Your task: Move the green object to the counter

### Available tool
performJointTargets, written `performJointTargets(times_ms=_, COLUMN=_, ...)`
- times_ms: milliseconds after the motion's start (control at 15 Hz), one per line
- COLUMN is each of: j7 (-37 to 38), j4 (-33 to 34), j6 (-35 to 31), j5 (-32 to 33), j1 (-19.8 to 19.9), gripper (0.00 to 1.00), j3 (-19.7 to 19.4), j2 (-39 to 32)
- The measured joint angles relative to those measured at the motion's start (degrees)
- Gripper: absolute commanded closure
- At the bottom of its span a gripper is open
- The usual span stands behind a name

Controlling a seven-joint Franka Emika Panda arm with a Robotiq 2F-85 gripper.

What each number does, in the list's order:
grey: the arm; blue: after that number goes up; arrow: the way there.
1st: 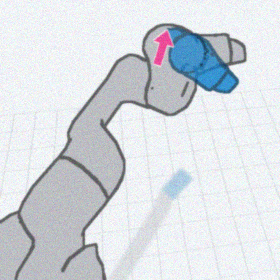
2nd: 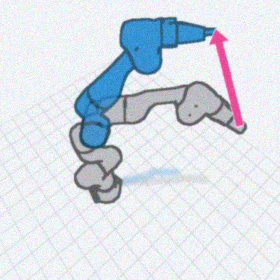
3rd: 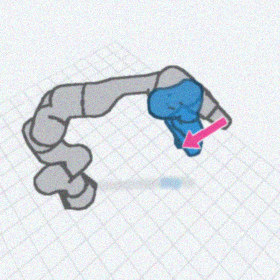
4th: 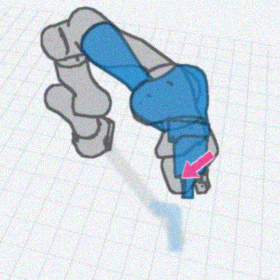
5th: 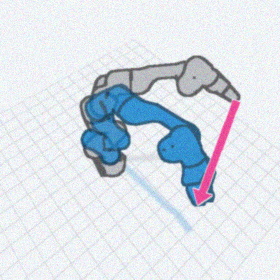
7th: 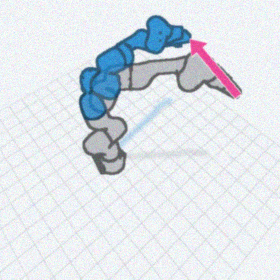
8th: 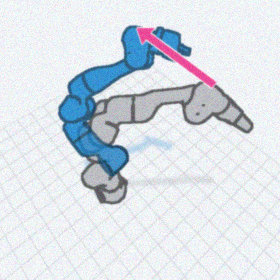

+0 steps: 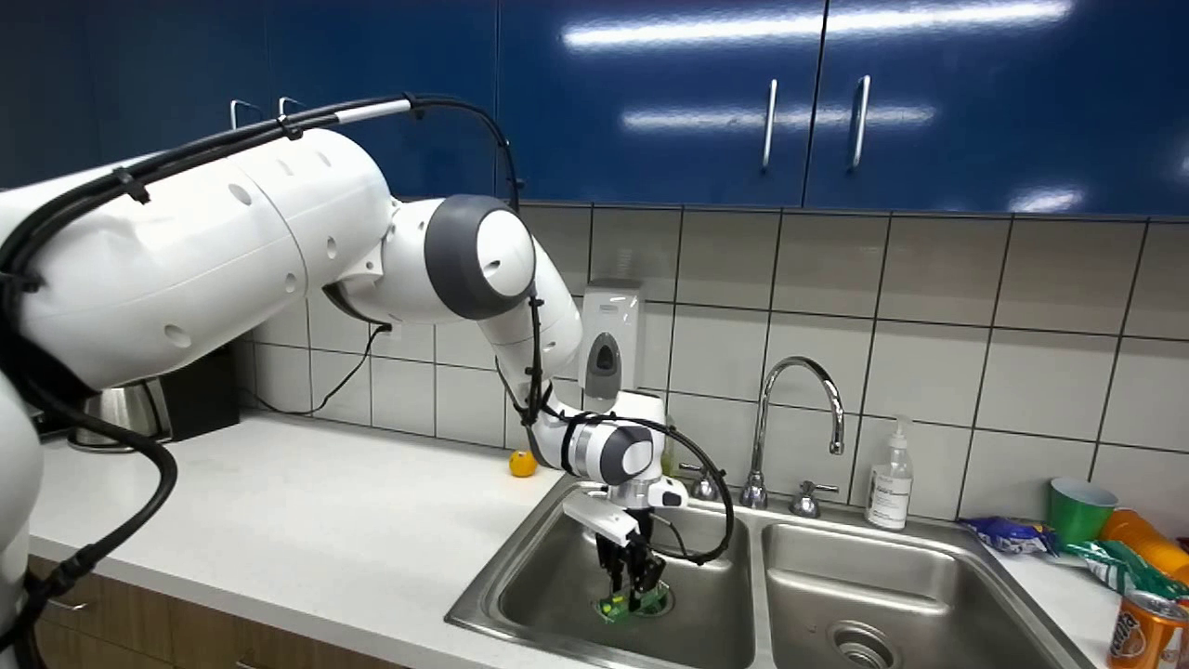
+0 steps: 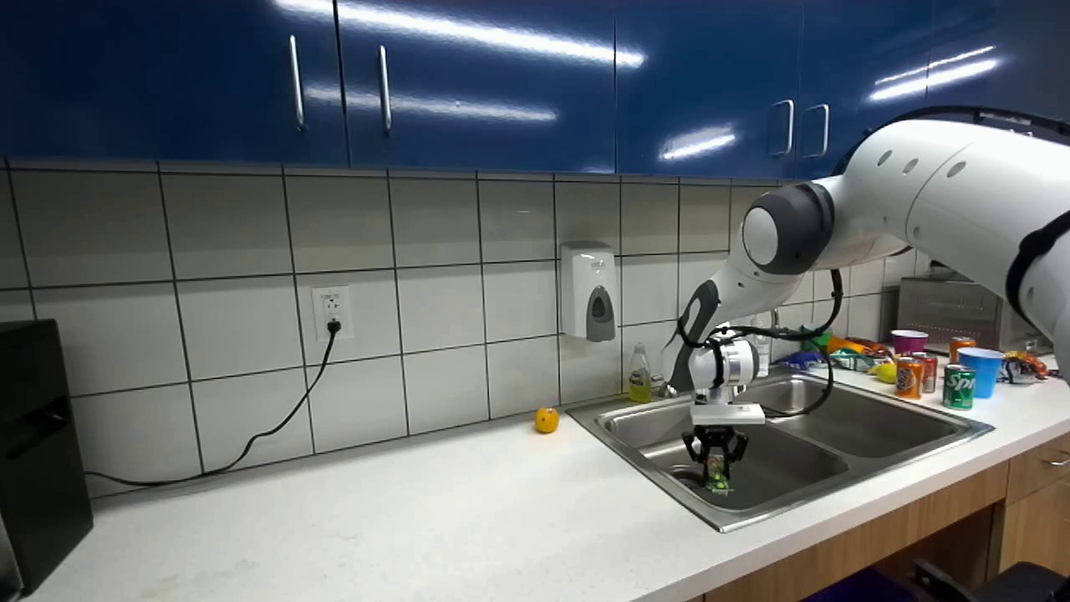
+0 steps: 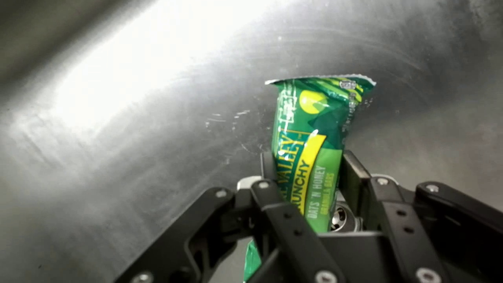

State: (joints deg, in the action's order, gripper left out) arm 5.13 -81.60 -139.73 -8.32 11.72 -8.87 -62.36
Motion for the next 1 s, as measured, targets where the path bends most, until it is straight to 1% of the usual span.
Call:
performJointTargets(times_ms=533, j7=-3.4, j4=-6.5, j6=0.2, j5=3.8, j1=-1.0, gripper=0.82, j3=0.0, j2=7.1)
performJointTargets(times_ms=1000, j7=-8.4, j4=-15.4, j6=0.2, j5=6.8, j1=-1.6, gripper=0.82, j3=1.2, j2=14.7)
